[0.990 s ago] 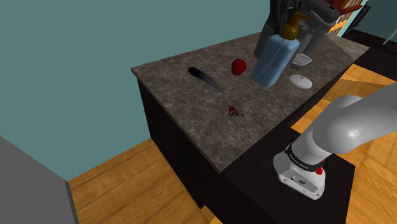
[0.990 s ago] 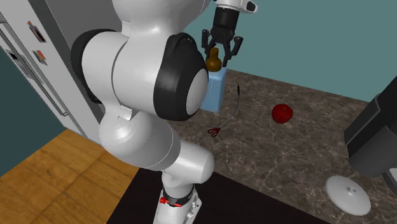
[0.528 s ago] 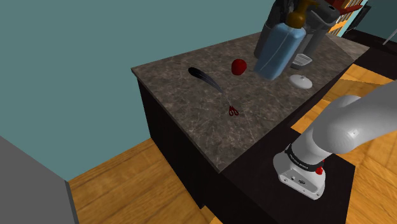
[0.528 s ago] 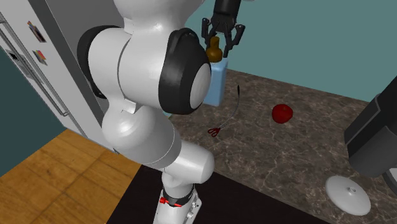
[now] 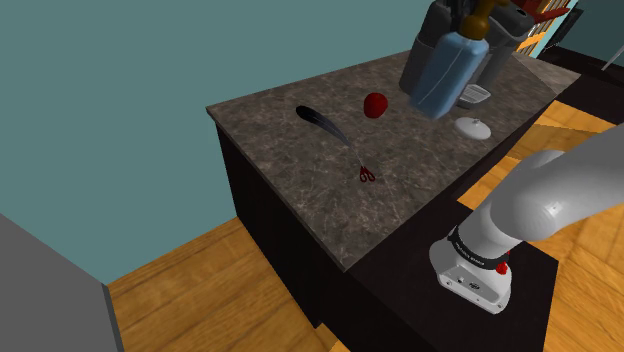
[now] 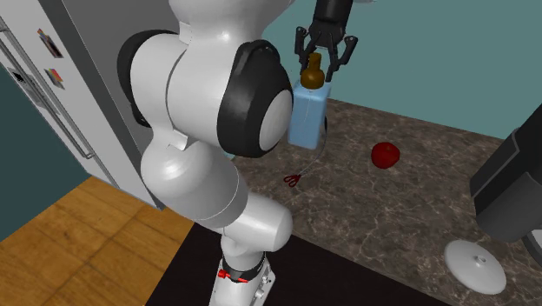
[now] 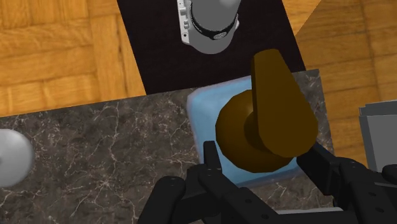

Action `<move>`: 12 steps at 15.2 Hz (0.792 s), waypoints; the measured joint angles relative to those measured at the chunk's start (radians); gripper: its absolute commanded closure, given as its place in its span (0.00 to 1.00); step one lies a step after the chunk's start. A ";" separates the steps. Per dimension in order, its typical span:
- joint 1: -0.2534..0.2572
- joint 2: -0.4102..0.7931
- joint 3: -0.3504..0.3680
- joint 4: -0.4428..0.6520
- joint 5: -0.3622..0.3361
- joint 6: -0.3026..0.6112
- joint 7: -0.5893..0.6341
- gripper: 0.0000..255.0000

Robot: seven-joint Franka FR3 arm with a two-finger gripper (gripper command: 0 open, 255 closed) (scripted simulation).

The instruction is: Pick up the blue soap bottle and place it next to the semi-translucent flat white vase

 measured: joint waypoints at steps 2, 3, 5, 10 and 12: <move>-0.011 0.008 -0.031 -0.013 -0.026 0.023 -0.048 1.00; -0.017 0.013 -0.047 -0.021 -0.039 0.037 -0.071 1.00; -0.031 0.020 -0.082 -0.043 -0.068 0.070 -0.124 1.00; -0.064 0.055 -0.166 -0.081 -0.124 0.156 -0.241 1.00; -0.079 0.074 -0.201 -0.080 -0.145 0.181 -0.293 1.00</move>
